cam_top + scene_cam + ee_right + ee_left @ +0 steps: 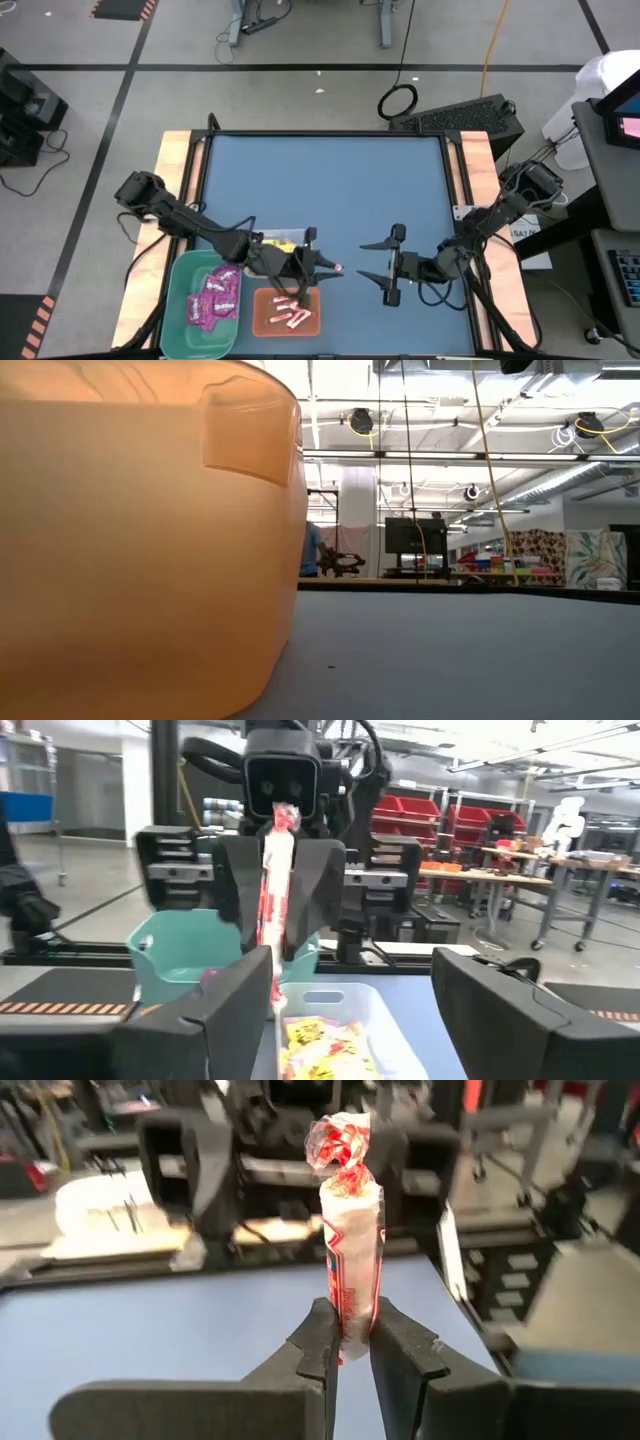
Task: Sort candy
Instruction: Put the red candy into the orange bin
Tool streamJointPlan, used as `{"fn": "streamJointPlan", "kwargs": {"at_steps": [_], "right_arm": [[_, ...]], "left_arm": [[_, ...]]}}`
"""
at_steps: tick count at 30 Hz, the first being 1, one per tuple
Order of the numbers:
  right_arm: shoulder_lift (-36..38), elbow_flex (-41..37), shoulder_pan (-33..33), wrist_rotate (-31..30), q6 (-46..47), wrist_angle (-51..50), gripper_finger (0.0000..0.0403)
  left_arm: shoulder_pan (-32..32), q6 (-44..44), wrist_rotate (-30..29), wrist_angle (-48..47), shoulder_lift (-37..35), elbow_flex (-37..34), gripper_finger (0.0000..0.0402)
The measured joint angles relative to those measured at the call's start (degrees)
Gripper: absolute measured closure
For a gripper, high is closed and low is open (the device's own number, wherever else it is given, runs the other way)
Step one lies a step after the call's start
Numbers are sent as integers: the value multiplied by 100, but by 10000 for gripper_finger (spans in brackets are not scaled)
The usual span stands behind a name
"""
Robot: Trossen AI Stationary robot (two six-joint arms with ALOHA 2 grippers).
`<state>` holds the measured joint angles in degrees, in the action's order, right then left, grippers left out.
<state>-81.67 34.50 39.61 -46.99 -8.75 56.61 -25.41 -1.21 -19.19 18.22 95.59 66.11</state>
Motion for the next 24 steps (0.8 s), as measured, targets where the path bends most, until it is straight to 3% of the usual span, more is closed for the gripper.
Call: {"fn": "streamJointPlan", "kwargs": {"at_steps": [6,15,24], "right_arm": [[2,0,282,38,11,-138,138],[2,0,435,45,13,-459,147],[4,0,433,37,13,-471,147]], "left_arm": [[-485,-644,-42,-1471,-403,0,353],[-1465,-1773,-42,-2916,-505,4,353],[-1788,-2696,-259,-4304,-398,4,353]]}}
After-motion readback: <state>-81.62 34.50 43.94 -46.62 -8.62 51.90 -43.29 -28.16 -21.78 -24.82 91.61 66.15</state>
